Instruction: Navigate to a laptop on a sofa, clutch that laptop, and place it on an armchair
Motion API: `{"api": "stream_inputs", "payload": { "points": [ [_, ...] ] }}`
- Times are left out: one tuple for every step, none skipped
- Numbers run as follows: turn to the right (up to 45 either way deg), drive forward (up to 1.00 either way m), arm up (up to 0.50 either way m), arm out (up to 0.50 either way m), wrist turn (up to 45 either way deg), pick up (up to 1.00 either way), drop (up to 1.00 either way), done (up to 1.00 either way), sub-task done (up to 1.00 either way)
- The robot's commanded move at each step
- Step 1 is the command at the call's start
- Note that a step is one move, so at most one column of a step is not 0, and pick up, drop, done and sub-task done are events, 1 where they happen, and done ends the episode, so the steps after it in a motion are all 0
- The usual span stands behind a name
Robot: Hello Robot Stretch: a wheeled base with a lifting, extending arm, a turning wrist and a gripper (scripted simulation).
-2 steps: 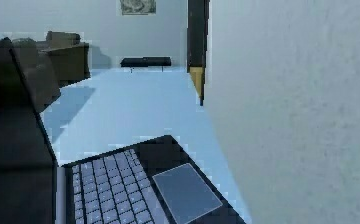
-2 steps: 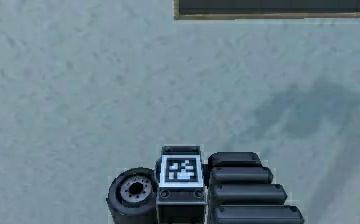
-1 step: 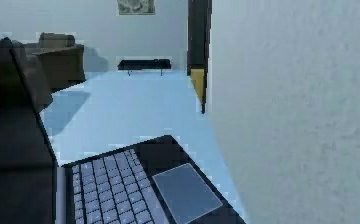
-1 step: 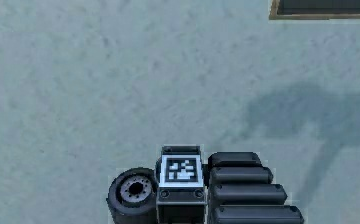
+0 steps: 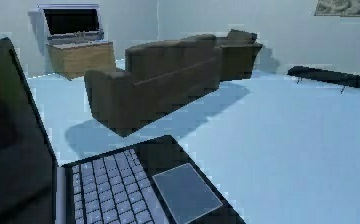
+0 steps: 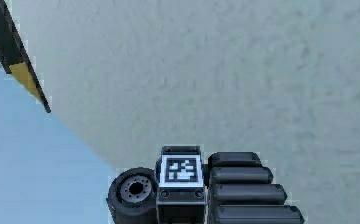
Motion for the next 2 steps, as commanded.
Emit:
{"api": "stream_inputs", "payload": {
  "points": [
    [-18.0, 0.0, 0.0, 0.0, 0.0, 0.0, 0.0, 0.0, 0.0],
    [-3.0, 0.0, 0.0, 0.0, 0.0, 0.0, 0.0, 0.0, 0.0]
  ]
}}
